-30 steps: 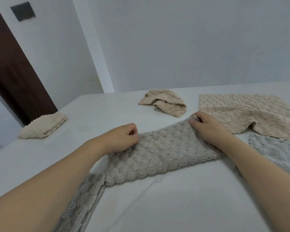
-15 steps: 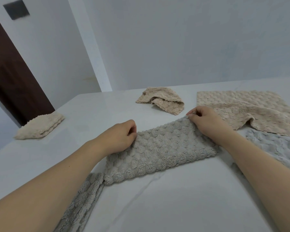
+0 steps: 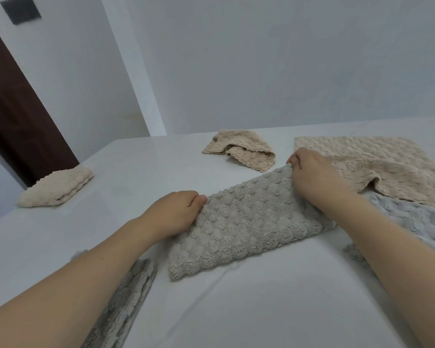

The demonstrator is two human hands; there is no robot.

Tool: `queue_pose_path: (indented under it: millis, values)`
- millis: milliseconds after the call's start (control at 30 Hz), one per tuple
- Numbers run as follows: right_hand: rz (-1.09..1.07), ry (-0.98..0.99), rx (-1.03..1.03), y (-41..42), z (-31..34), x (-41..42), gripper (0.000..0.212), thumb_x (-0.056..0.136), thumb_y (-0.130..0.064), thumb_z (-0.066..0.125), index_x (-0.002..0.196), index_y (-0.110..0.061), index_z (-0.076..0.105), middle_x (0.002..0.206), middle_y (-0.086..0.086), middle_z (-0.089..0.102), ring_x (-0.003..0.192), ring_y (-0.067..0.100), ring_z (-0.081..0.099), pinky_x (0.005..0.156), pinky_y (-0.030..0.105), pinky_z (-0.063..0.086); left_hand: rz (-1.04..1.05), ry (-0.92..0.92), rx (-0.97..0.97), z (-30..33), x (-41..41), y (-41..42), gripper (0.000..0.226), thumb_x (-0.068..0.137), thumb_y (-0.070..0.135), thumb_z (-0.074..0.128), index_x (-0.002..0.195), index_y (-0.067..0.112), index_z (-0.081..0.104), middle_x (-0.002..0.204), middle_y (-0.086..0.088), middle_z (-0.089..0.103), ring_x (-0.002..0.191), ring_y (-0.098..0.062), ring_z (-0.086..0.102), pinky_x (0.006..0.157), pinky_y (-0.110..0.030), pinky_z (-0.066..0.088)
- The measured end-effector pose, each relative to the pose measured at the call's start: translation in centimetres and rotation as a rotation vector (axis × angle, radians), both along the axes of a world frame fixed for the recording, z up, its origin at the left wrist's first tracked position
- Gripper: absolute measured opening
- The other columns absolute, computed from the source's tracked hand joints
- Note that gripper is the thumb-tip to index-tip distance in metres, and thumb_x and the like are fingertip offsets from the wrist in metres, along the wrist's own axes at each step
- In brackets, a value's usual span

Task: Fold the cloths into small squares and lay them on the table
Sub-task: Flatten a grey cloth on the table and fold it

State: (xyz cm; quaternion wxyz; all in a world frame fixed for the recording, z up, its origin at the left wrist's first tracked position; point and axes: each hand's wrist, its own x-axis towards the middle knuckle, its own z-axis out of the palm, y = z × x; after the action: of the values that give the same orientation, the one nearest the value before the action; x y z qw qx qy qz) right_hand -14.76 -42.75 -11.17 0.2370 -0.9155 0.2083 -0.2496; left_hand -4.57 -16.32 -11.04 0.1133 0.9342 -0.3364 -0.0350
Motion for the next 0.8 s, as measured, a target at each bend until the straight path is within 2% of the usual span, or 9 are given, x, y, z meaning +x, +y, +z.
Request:
queue_pose_path:
  millis: [133, 200, 267, 333, 400, 467, 533, 733, 800]
  values:
    - [-0.05, -0.271, -0.132, 0.3, 0.7, -0.4, 0.02, 0.101, -0.019, 0.038, 0.108, -0.011, 0.056, 0.105, 0.007, 0.056, 0.091, 0.026, 0.052, 0.078, 0.038, 0.042, 0.065, -0.122, 0.043, -0.3, -0.6, -1.0, 0.04, 0.105, 0.04, 0.027, 0.077, 0.018, 0.046, 0.079, 0.001, 0.055, 0.08, -0.023, 0.055, 0.074, -0.035, 0.04]
    - [-0.039, -0.424, -0.233, 1.4, 1.2, -0.5, 0.021, 0.098, -0.016, 0.044, 0.114, -0.011, 0.057, 0.109, 0.007, 0.057, 0.096, 0.027, 0.052, 0.082, 0.038, 0.039, 0.127, -0.33, 0.055, -0.2, -1.3, -1.8, 0.023, 0.102, 0.031, 0.034, 0.096, 0.015, 0.049, 0.098, -0.004, 0.054, 0.096, -0.028, 0.052, 0.083, -0.039, 0.039]
    - [-0.041, -0.441, -0.312, 2.6, 1.3, -0.3, 0.025, 0.095, -0.013, 0.048, 0.118, -0.012, 0.058, 0.115, 0.008, 0.056, 0.101, 0.029, 0.05, 0.086, 0.039, 0.036, 0.113, -0.372, -0.067, -0.2, -2.7, -2.7, 0.023, 0.097, 0.022, 0.04, 0.116, 0.013, 0.048, 0.117, -0.007, 0.049, 0.108, -0.03, 0.047, 0.092, -0.041, 0.037]
    - [-0.041, -0.278, -0.351, 3.7, 1.3, 0.0, 0.023, 0.094, -0.013, 0.048, 0.112, -0.012, 0.06, 0.113, 0.009, 0.055, 0.1, 0.029, 0.048, 0.085, 0.039, 0.036, 0.046, -0.273, -0.166, -0.9, -4.9, -3.6, 0.036, 0.098, 0.023, 0.039, 0.132, 0.012, 0.043, 0.133, -0.009, 0.044, 0.122, -0.029, 0.042, 0.104, -0.04, 0.032]
    - [-0.013, 0.03, -0.348, 4.8, 0.7, 0.3, 0.023, 0.094, -0.016, 0.042, 0.108, -0.011, 0.06, 0.11, 0.01, 0.057, 0.096, 0.028, 0.047, 0.084, 0.039, 0.037, 0.01, -0.186, -0.085, -2.3, -7.1, -4.1, 0.051, 0.102, 0.035, 0.03, 0.148, 0.015, 0.028, 0.153, -0.008, 0.027, 0.141, -0.024, 0.024, 0.117, -0.041, 0.016]
    - [0.029, 0.254, -0.291, 6.0, -0.8, 0.2, 0.031, 0.097, -0.024, 0.034, 0.118, -0.009, 0.052, 0.122, 0.013, 0.051, 0.108, 0.03, 0.044, 0.092, 0.042, 0.035, 0.037, -0.095, 0.059, -3.3, -7.9, -4.3, 0.06, 0.102, 0.045, 0.018, 0.156, 0.02, 0.01, 0.163, -0.001, 0.006, 0.15, -0.018, 0.001, 0.121, -0.045, -0.001]
    - [0.045, 0.323, -0.303, 6.6, -2.7, 0.1, 0.037, 0.1, -0.033, 0.029, 0.127, -0.012, 0.044, 0.132, 0.013, 0.042, 0.121, 0.032, 0.037, 0.102, 0.043, 0.028, 0.062, -0.058, 0.12, -3.3, -7.8, -4.3, 0.063, 0.101, 0.049, 0.012, 0.157, 0.021, 0.0, 0.164, 0.002, -0.003, 0.15, -0.015, -0.008, 0.12, -0.046, -0.006]
    - [0.059, 0.266, -0.257, 5.6, -3.0, 0.0, 0.036, 0.099, -0.044, 0.031, 0.125, -0.024, 0.046, 0.129, 0.006, 0.042, 0.121, 0.027, 0.036, 0.102, 0.04, 0.026, 0.04, -0.013, 0.323, -1.0, -9.6, -2.3, 0.076, 0.097, 0.062, 0.009, 0.156, 0.017, -0.008, 0.164, 0.0, -0.012, 0.15, -0.02, -0.009, 0.121, -0.047, 0.0]
    - [0.07, 0.27, -0.254, 5.6, -3.0, 0.1, 0.035, 0.099, -0.044, 0.031, 0.123, -0.024, 0.047, 0.127, 0.006, 0.043, 0.12, 0.027, 0.037, 0.102, 0.04, 0.026, -0.007, -0.148, 0.382, -0.4, -10.7, -0.8, 0.075, 0.097, 0.058, 0.017, 0.155, 0.009, 0.016, 0.162, -0.011, 0.01, 0.145, -0.03, 0.02, 0.116, -0.05, 0.021]
